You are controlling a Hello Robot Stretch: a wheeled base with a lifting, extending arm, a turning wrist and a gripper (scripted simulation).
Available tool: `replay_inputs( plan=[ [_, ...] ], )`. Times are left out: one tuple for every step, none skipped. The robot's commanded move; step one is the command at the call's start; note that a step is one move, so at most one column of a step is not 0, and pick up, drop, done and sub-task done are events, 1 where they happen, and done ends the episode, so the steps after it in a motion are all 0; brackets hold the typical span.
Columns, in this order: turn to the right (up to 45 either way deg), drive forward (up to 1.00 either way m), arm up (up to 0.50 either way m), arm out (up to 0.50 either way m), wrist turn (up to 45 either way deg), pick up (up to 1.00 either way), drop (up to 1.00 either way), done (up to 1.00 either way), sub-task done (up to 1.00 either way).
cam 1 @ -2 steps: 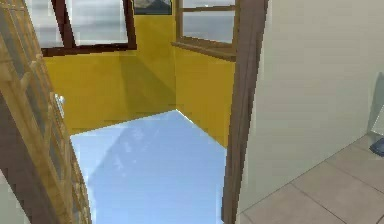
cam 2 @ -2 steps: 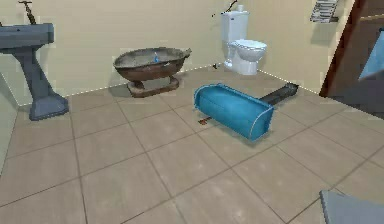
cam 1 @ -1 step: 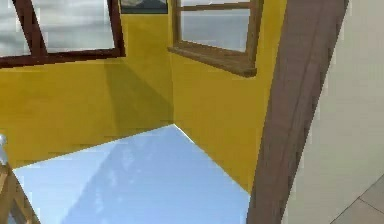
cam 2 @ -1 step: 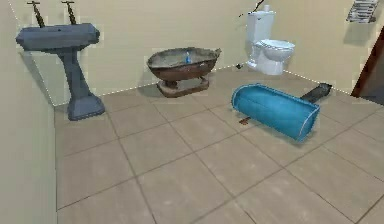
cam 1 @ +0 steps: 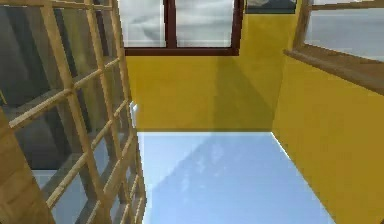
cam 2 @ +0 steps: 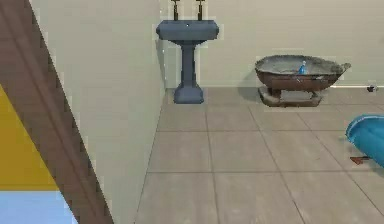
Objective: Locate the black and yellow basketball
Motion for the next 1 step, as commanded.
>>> replay_inputs(
  plan=[
    [0.0, 1.00, 0.00, 0.00, 0.0, 0.00, 0.00, 0.00, 0.00]
  ],
)
